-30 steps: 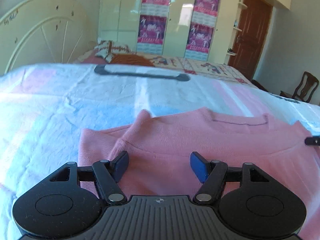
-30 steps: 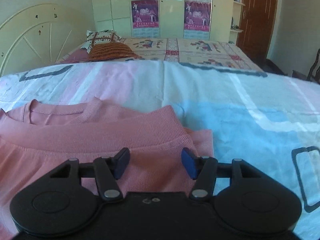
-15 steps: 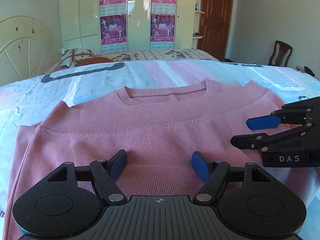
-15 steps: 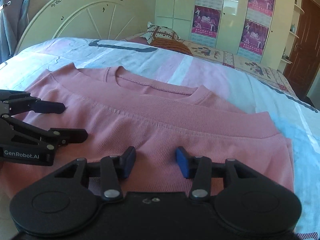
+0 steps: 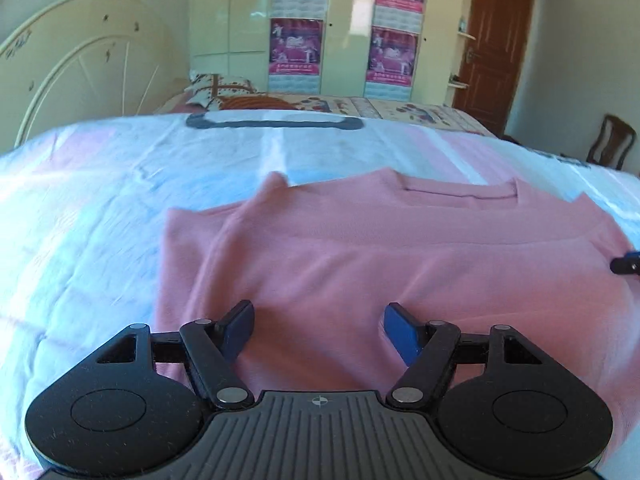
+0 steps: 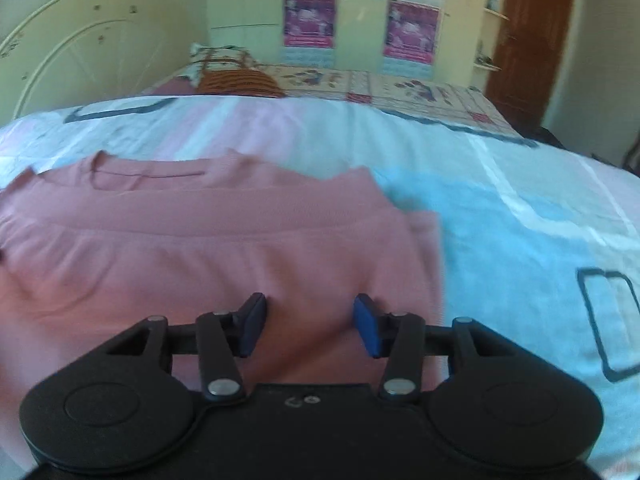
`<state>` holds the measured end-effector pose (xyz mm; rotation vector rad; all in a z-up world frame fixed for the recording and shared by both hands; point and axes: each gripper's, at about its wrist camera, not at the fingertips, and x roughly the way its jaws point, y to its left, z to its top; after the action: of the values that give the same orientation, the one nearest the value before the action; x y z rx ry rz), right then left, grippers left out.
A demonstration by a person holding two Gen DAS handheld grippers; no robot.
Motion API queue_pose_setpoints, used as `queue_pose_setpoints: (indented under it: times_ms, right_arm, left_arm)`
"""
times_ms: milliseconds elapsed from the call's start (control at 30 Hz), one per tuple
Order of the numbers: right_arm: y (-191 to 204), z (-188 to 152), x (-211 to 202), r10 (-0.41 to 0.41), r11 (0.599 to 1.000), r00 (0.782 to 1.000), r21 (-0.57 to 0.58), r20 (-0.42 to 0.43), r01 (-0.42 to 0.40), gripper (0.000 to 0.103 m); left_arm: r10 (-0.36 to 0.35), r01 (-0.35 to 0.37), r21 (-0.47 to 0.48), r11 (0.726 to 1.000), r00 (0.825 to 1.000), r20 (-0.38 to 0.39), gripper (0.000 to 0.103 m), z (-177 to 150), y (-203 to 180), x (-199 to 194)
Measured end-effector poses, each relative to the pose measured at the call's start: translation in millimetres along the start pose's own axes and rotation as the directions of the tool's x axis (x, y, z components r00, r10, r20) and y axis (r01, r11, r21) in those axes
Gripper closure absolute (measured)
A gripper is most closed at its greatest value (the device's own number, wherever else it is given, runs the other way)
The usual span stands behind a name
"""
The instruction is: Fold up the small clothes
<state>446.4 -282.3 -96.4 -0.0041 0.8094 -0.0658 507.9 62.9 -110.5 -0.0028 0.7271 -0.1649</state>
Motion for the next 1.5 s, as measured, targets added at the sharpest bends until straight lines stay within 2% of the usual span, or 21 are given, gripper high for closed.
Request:
queue_pose_setpoints:
  times_ms: [67,133,200,233,367,467,500,533,667,933,1033,1100,1200,1267,1400,1500]
  right_arm:
    - [-9.7,-2.5,-0.3,0.031,0.999,0.999,0.042,0.004,-0.032,0.057]
    - [-1.2,0.0,-2.5,0.008,1.000,1.000,0.021,0.001,-0.008,0.057]
    - [8.3,2.5,-16.6,0.019,0.999,0.999,0.035,0.051,-0.021,0.059]
    - [15.8,3.1,-27.8,0.050,0.998,0.995,0.027,0.087,-0.052,0.059]
    - [64.8,-12.1,-55.1,0.198,0.975,0.971,-0.125,0.131,-0.182,0.060]
    - [93.6,-27.7,-55.5,0.256,0.946,0.962,-0.228,0.097,-0.229,0.058]
    - [100.9,-32.2,-48.8,0.233,0.945,0.970,-0.248,0.064,-0.211,0.058]
    - [104.8,-35.5,-41.6,0.202,0.949,0.979,-0.254,0.034,-0.187,0.057]
    - [106.5,-37.5,-42.8,0.191,0.959,0.980,-0.220,0.048,-0.176,0.056]
    - [103.2,-35.3,-43.4,0.189,0.957,0.981,-0.231,0.034,-0.177,0.057]
    - [78.9,-28.5,-49.2,0.162,0.976,0.985,-0.154,0.062,-0.151,0.055]
    - [55.9,-26.9,-48.5,0.088,0.991,0.994,-0.104,0.065,-0.081,0.056]
    - [20.0,-31.3,-34.7,0.001,0.999,1.000,-0.033,-0.005,-0.001,0.057]
    - [7.5,-34.0,-32.9,0.038,0.999,0.999,0.002,-0.002,-0.038,0.058]
    - [19.9,-32.2,-31.7,-0.004,0.999,1.000,-0.035,-0.009,0.004,0.057]
    - [31.1,-28.3,-55.5,0.031,1.000,0.998,-0.003,0.053,-0.030,0.057]
  left_arm:
    - [0.015,-0.015,0.031,0.999,1.000,-0.003,0.032,-1.4,1.0,-0.5]
    - [0.035,-0.035,0.030,0.999,0.999,-0.002,0.032,0.2,-4.4,-4.1]
    - [0.039,-0.040,0.035,0.999,0.999,0.027,0.032,2.2,-16.8,-17.4]
    - [0.014,-0.016,0.031,0.999,0.998,0.055,0.032,2.1,-24.8,-26.6]
    - [-0.070,0.063,0.079,0.995,0.994,0.087,0.032,-7.4,-70.0,-45.5]
    - [-0.079,0.077,0.101,0.992,0.997,0.023,0.032,-15.6,-95.7,-32.8]
    - [-0.066,0.068,0.097,0.993,0.998,-0.024,0.032,-19.2,-99.8,-23.5]
    - [-0.050,0.052,0.106,0.993,0.999,-0.019,0.031,-23.1,-103.0,-21.0]
    - [-0.043,0.045,0.105,0.993,0.999,-0.022,0.030,-22.0,-104.1,-22.8]
    - [-0.027,0.029,0.099,0.995,0.999,-0.023,0.028,-21.0,-98.4,-27.7]
    - [0.024,-0.024,0.070,0.997,1.000,0.000,0.028,-19.9,-76.0,-37.1]
    - [0.057,-0.056,0.054,0.997,0.998,-0.018,0.028,-23.7,-55.7,-37.4]
    - [0.071,-0.071,0.029,0.997,0.997,-0.026,0.028,-29.4,-31.3,-37.4]
    - [0.103,-0.102,0.051,0.994,0.994,-0.029,0.028,-30.0,-28.9,-36.3]
    - [0.121,-0.121,0.026,0.992,0.992,-0.031,0.028,-27.7,-32.1,-40.9]
    - [0.065,-0.065,0.043,0.997,0.998,0.008,0.028,-31.8,-52.7,-62.0]
